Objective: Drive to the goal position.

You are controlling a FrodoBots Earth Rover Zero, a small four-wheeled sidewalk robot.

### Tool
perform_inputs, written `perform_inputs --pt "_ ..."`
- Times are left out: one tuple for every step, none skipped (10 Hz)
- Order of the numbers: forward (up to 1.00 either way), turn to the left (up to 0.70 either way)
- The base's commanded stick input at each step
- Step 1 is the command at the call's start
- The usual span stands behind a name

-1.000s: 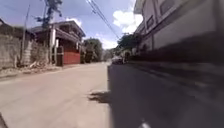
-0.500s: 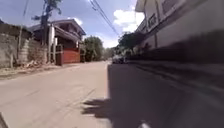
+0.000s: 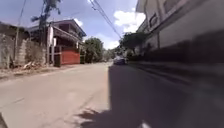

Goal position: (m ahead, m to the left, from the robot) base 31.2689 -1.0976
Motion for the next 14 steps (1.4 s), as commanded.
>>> perform_inputs --pt "0.7 0.0" --pt "0.7 0.0" --pt "0.7 0.0" --pt "0.7 0.0" --pt "0.7 0.0" --pt "0.7 0.0" --pt "0.7 0.0" --pt "0.7 0.0" --pt "0.7 -0.02" --pt "0.7 -0.14" --pt "0.7 -0.29" --pt "0.7 -0.18" --pt "0.7 0.0" --pt "0.7 0.0"
